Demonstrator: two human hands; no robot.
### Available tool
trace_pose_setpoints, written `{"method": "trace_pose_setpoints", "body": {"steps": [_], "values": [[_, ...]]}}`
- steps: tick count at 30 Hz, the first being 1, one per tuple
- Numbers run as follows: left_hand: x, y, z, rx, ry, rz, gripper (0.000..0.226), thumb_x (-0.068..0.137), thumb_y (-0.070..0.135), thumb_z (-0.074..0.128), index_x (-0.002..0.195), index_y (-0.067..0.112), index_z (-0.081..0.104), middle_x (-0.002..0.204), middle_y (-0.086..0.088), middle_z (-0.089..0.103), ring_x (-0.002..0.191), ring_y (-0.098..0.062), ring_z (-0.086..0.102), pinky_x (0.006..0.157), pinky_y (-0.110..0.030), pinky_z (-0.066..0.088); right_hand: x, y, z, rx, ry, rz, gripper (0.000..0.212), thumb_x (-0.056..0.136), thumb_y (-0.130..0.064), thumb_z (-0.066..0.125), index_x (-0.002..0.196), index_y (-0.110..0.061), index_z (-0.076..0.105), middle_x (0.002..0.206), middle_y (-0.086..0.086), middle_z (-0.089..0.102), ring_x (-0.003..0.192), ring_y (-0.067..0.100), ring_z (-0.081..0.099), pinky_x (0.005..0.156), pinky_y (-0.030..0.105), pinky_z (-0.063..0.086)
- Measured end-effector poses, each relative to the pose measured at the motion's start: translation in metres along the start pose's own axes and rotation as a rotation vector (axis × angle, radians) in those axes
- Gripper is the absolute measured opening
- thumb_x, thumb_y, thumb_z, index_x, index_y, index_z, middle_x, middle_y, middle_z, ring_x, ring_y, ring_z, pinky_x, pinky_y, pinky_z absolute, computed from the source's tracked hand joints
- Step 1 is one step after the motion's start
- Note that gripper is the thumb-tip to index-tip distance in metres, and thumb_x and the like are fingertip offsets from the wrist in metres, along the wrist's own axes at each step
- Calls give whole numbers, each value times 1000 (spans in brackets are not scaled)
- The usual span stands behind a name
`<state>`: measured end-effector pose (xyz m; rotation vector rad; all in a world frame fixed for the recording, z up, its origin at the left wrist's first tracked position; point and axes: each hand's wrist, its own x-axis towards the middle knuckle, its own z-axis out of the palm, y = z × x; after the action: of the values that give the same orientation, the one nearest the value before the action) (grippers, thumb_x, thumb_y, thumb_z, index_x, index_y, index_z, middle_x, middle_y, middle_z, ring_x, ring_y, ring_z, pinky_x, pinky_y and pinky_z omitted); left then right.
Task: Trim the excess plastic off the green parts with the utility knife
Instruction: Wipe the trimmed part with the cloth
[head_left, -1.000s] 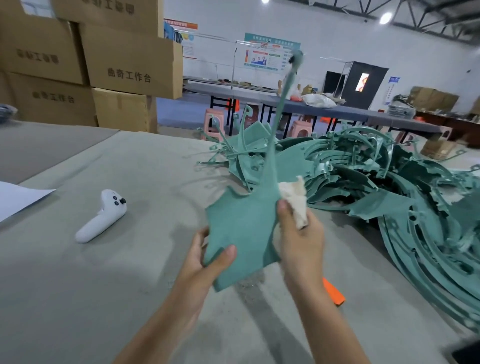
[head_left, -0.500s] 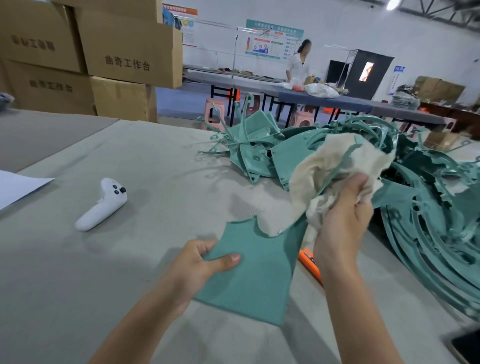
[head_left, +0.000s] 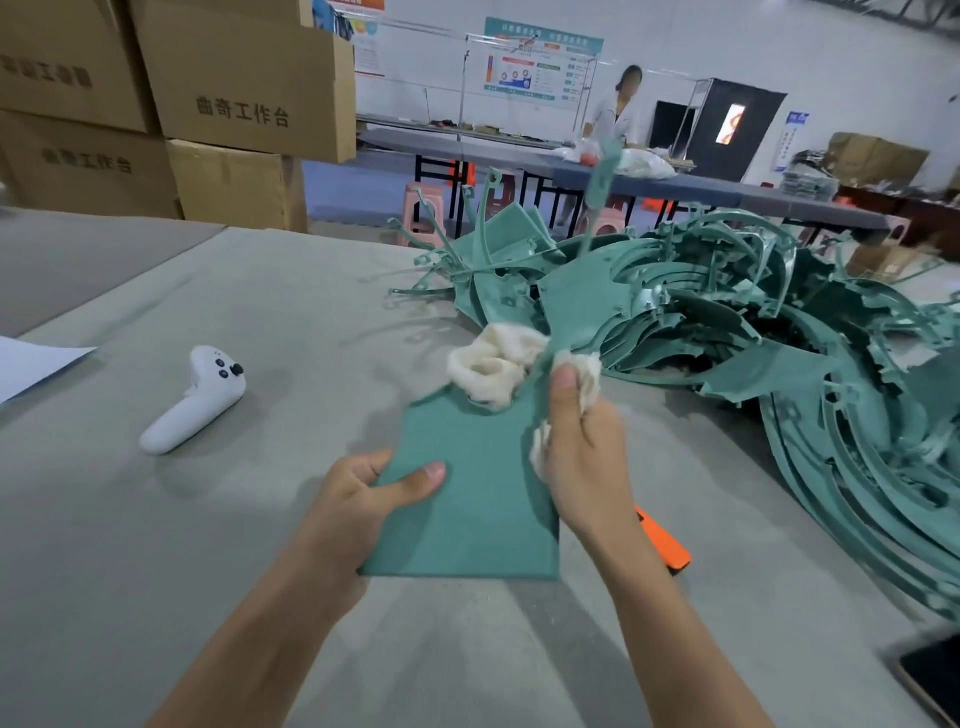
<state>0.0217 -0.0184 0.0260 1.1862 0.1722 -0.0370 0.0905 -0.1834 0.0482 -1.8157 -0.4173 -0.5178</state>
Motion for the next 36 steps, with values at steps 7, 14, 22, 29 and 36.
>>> {"method": "trace_pose_setpoints", "body": {"steps": [7, 14, 22, 29, 36], "values": [[2, 0, -4, 35, 11, 18, 26, 67, 17, 71, 87, 2, 76, 94, -24, 72, 73, -30, 72, 61, -34, 60, -10, 2, 1, -60, -58, 53, 56, 92, -61, 24, 65, -16, 44, 49, -5, 46, 48, 7, 40, 48, 28, 29], [-5, 4, -8, 259, -289, -247, 33, 67, 12, 79, 98, -1, 75, 98, -25, 72, 75, -30, 72, 64, -31, 58, 25, -21, -48, 155, 358, -119, 48, 106, -42, 23, 87, -19, 61, 70, -18, 60, 62, 0, 55, 55, 15, 44], [-2, 5, -10, 177, -144, -169, 37, 59, 10, 82, 93, -3, 75, 95, -26, 72, 73, -31, 72, 63, -31, 60, 12, -6, -11, -24, 104, -75, 46, 105, -36, 23, 90, -9, 58, 76, 3, 59, 67, 9, 55, 61, 32, 41], [6, -1, -8, 10, 156, 167, 25, 63, 18, 72, 82, 2, 74, 81, -18, 73, 62, -25, 69, 53, -29, 56, -16, 4, 18, -91, -260, 114, 58, 90, -58, 22, 100, -10, 54, 74, -5, 57, 64, 2, 53, 60, 21, 41], [5, -5, -9, -101, 217, 242, 17, 65, 18, 79, 82, 14, 78, 90, -14, 75, 75, -27, 72, 62, -35, 59, -18, -1, 14, -113, -339, 100, 44, 97, -51, 27, 66, -21, 36, 49, -16, 45, 49, 2, 40, 50, 18, 28]]}}
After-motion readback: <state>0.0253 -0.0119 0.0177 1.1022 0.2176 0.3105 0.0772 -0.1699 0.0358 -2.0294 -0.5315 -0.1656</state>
